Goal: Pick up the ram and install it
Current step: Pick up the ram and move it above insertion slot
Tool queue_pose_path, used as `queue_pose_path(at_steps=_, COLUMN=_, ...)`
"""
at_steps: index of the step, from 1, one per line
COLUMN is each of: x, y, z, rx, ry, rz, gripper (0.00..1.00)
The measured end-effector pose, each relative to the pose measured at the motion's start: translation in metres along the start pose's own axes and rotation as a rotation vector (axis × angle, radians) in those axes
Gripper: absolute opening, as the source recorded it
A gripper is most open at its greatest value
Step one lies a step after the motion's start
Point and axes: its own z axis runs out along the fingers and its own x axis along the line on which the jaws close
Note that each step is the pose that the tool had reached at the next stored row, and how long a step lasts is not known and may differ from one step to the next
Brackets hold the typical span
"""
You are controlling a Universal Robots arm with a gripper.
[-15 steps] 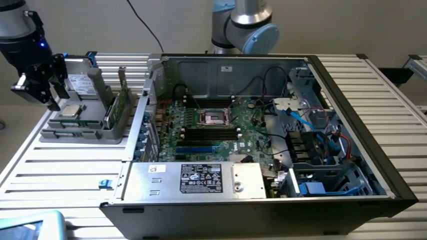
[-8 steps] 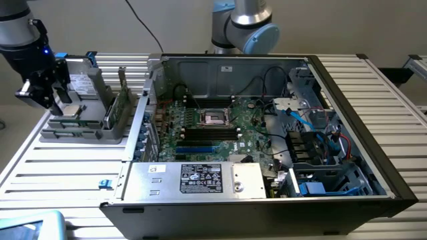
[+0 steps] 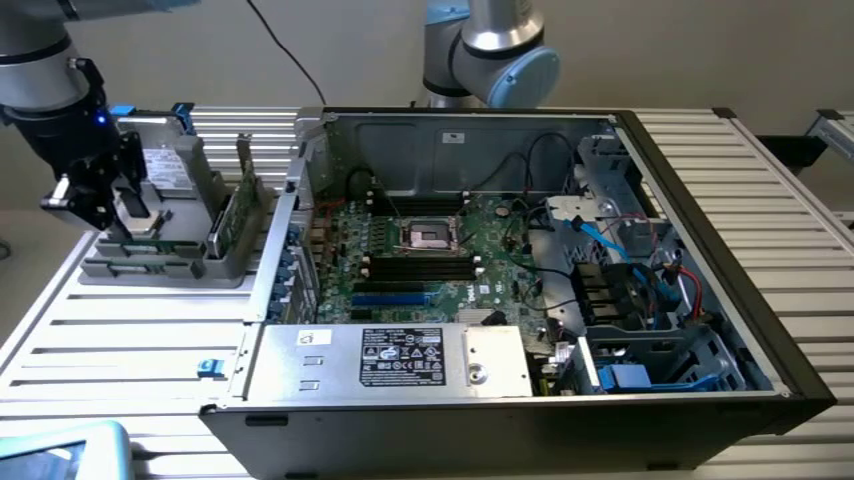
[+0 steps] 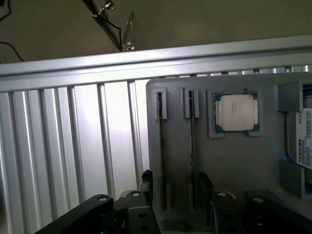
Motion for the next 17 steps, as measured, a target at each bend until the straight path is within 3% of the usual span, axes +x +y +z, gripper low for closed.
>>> queue_pose_path(at_steps=17, x=0.005, y=-0.005, z=0.0307, rx=-0.0001, ry=0.0, rz=0.0, gripper=0.49)
